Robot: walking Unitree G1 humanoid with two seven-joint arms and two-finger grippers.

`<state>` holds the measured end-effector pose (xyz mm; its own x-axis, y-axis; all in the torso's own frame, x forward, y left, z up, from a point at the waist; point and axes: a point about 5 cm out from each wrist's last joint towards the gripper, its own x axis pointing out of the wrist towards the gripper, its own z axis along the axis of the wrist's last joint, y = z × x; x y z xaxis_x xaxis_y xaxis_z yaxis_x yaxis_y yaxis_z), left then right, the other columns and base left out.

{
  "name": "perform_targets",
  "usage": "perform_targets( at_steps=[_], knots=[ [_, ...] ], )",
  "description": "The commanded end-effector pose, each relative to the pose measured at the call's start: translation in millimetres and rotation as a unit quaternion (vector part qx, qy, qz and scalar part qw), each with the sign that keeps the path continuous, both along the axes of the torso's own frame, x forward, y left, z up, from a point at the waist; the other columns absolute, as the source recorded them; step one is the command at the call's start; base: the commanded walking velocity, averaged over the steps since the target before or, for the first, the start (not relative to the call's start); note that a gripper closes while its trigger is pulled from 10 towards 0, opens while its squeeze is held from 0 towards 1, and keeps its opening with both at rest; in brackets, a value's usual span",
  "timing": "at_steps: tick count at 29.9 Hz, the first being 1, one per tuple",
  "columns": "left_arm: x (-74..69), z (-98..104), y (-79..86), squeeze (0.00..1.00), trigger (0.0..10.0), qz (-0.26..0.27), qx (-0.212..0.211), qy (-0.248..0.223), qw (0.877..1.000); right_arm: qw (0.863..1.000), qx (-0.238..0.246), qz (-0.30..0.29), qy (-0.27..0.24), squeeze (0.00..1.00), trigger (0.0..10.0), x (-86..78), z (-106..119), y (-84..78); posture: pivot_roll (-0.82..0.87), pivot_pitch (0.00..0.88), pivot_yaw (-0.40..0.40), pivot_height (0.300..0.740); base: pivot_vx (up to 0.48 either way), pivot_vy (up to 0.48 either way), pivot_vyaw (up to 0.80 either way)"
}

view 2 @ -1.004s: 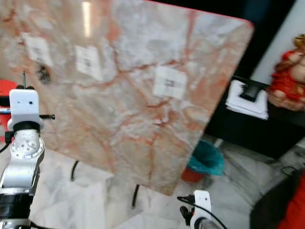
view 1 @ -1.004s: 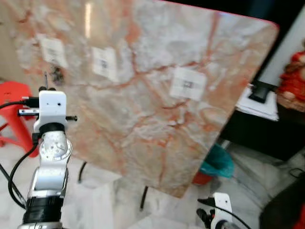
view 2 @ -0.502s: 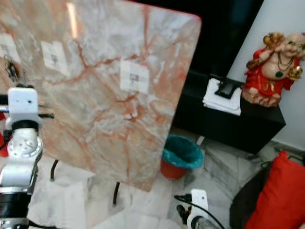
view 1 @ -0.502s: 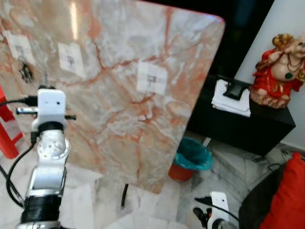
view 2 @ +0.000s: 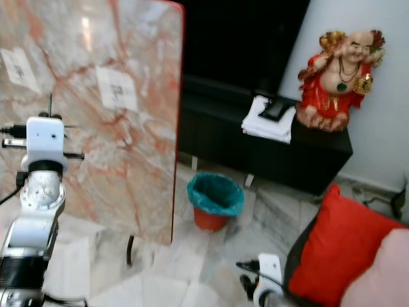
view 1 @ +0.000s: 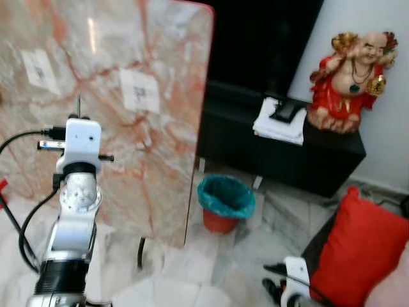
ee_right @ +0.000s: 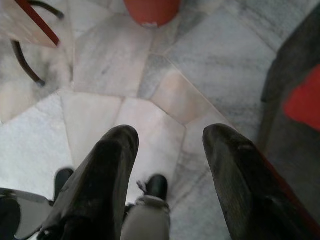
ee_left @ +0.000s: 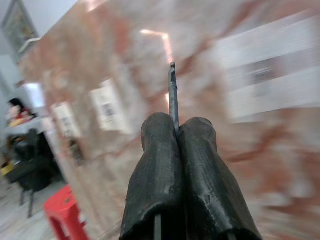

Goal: Hang keys on a hook

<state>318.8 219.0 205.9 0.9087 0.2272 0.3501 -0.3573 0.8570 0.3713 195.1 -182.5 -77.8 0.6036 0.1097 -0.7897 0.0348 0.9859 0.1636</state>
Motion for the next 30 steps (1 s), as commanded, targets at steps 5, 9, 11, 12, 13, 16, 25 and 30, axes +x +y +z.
perform_targets(
  at_steps=[5,9,11,12,13,16,25,30],
  knots=[
    [-0.6,12,-7.8,0.00,10.0,-0.032,-0.005,-0.033,0.999,1.000,0.001,-0.002,-0.005,0.00,10.0,3.6,2,0.5,0.15,0.000,-0.095,0.740,0.000,0.000,0.00],
    [-0.4,18,-9.0,0.00,10.0,-0.036,0.005,-0.045,0.998,1.000,0.004,-0.006,-0.010,0.00,10.0,6.4,3,1.7,0.14,0.000,-0.092,0.740,0.000,0.000,0.00],
    [-0.6,20,-8.6,0.00,10.0,-0.034,0.012,-0.051,0.998,1.000,0.005,-0.006,-0.011,0.00,10.0,7.3,4,2.0,0.14,0.000,-0.091,0.740,0.000,0.000,0.00],
    [-0.6,20,-8.4,0.00,10.0,-0.033,0.014,-0.051,0.998,1.000,0.005,-0.006,-0.012,0.00,10.0,7.4,4,2.1,0.14,0.000,-0.091,0.740,0.000,0.000,0.00],
    [-0.6,21,-8.0,0.00,10.0,-0.031,0.019,-0.052,0.998,1.000,0.006,-0.007,-0.012,0.00,10.0,7.7,4,2.2,0.14,0.000,-0.090,0.740,0.000,0.000,0.00],
    [-0.8,22,-7.4,0.00,10.0,-0.029,0.021,-0.057,0.998,1.000,0.006,-0.009,-0.013,0.00,10.0,8.2,4,2.2,0.14,0.000,-0.089,0.740,0.000,0.000,0.00],
    [-2.5,25,-5.5,0.00,10.0,-0.020,0.026,-0.067,0.997,1.000,0.009,-0.009,-0.015,0.00,10.0,8.6,4,3.1,0.14,0.000,-0.091,0.740,0.193,0.000,0.00],
    [-2.7,25,-5.7,0.00,10.0,-0.018,0.027,-0.069,0.997,1.000,0.009,-0.007,-0.015,0.00,10.0,9.0,5,3.2,0.14,0.000,-0.093,0.740,0.251,0.000,0.00]
  ],
)
